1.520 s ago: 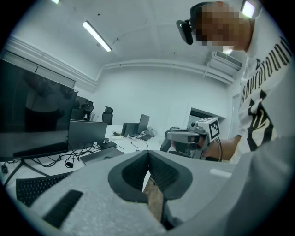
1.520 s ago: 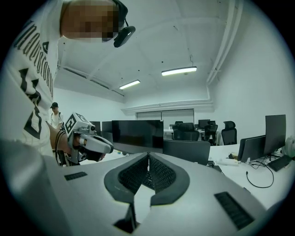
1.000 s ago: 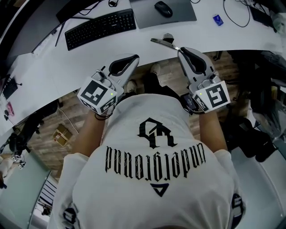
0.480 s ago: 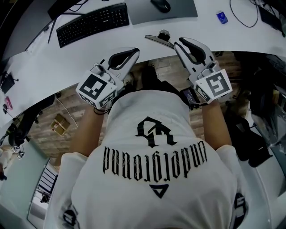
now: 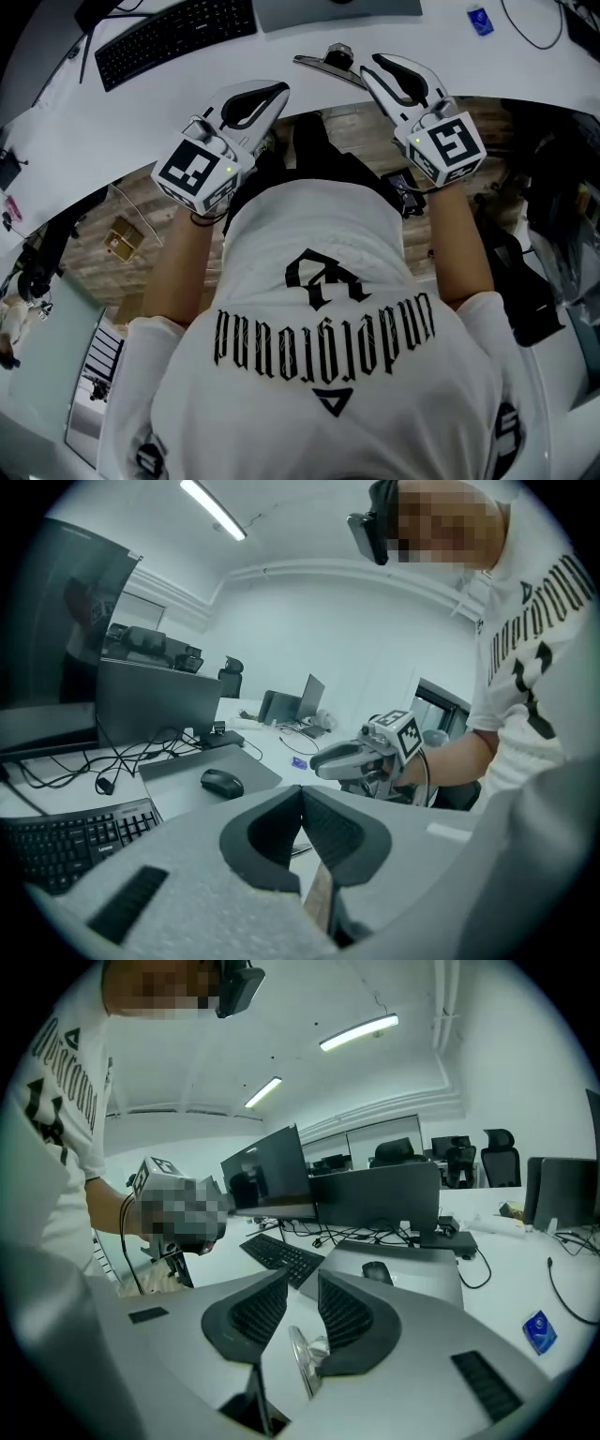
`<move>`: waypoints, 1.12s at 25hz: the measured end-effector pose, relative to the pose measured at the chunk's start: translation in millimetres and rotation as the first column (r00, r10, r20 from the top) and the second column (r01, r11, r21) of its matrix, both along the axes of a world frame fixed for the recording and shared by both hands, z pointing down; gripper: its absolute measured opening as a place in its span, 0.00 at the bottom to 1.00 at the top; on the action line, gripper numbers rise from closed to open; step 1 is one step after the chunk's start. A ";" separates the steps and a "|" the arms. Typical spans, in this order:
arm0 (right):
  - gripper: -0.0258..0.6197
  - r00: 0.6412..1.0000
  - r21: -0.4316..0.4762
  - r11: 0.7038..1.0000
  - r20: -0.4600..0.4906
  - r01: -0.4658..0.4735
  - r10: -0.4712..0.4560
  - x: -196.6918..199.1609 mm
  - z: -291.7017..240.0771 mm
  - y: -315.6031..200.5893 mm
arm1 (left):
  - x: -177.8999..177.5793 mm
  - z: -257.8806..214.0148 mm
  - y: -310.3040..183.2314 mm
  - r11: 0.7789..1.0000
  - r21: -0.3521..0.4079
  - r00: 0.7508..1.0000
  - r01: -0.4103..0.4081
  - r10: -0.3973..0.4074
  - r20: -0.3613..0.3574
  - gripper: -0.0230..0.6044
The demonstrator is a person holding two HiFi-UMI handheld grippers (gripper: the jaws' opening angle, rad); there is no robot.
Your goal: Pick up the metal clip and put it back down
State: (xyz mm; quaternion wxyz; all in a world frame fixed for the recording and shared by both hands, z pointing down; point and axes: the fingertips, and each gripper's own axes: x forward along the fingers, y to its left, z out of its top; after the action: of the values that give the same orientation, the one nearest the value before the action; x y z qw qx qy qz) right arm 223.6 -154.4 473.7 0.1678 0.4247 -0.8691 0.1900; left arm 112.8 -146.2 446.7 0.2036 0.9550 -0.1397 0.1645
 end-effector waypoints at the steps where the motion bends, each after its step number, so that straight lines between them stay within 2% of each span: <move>1: 0.17 1.000 -0.010 1.000 0.000 0.006 -0.006 1.4 7.5 -1.6 | 2.2 4.8 -0.8 1.000 -0.005 1.000 -0.002 0.002 0.003 0.06; 7: 0.17 0.999 -0.075 0.996 -0.006 0.041 -0.041 4.8 58.6 -7.3 | 11.5 38.4 -5.4 0.999 -0.026 0.999 -0.022 0.023 0.023 0.06; 16: 0.17 0.992 -0.173 0.978 -0.012 0.121 -0.124 -3.6 131.6 -17.2 | 10.6 83.9 -16.9 0.999 -0.049 0.999 -0.006 0.009 0.048 0.06; 28: 0.17 0.986 -0.261 0.954 -0.037 0.146 -0.161 -8.1 178.5 -18.4 | 4.0 117.0 -22.6 0.995 -0.100 0.997 0.030 -0.023 0.069 0.06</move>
State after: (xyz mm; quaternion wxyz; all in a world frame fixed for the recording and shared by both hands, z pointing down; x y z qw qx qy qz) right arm 215.5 -172.9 652.2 0.2609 0.3355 -0.8623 0.2752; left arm 116.7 -168.8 563.7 0.2490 0.9354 -0.1506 0.2009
